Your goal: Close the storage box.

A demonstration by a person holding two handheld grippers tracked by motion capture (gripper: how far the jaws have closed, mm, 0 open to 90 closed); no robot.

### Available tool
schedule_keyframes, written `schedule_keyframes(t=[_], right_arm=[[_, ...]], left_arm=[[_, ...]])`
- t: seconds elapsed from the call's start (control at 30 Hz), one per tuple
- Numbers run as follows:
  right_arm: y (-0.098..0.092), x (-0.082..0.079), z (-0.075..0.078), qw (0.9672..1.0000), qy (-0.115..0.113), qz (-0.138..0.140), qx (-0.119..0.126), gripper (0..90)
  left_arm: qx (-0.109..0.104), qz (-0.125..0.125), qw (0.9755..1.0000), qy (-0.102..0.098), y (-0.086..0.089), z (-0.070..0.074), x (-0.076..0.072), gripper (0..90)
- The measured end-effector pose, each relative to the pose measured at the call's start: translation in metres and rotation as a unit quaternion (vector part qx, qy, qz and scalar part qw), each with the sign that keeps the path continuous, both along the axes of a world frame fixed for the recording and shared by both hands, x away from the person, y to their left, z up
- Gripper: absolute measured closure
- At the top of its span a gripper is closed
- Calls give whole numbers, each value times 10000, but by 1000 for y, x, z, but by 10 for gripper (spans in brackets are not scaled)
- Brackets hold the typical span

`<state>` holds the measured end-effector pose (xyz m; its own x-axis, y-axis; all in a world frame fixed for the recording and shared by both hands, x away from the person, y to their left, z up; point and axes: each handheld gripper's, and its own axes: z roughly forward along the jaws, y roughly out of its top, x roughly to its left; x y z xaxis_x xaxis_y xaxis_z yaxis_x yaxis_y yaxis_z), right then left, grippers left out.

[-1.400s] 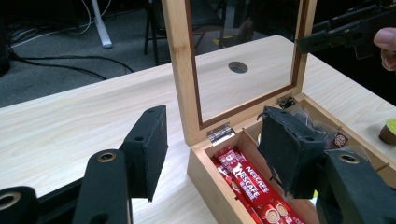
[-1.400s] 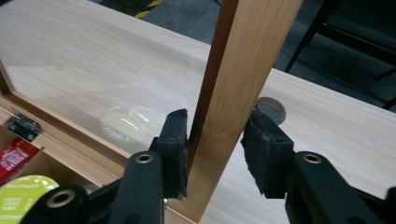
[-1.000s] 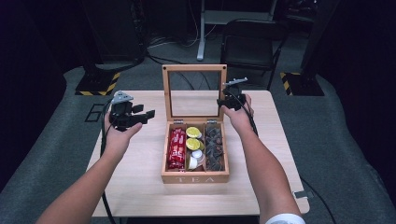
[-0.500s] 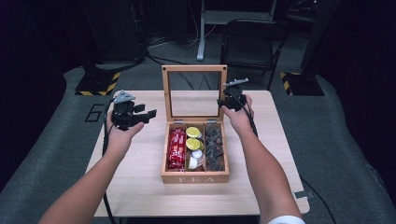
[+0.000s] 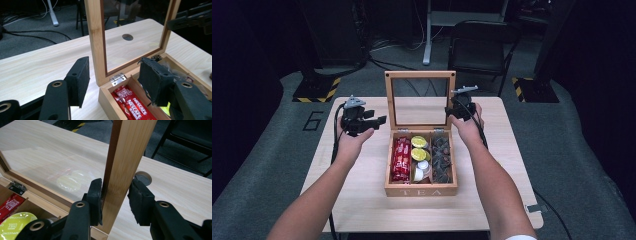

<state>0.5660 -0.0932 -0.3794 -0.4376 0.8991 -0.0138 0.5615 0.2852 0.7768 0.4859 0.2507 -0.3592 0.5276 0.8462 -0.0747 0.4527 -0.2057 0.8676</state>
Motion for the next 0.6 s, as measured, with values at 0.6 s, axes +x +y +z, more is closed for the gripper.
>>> schedule_keyframes(t=[0.6], right_arm=[[0,-10,1,9998,-157,39,-64,639]], left_arm=[[8,408,9991,-71,-12,-7,26,417]])
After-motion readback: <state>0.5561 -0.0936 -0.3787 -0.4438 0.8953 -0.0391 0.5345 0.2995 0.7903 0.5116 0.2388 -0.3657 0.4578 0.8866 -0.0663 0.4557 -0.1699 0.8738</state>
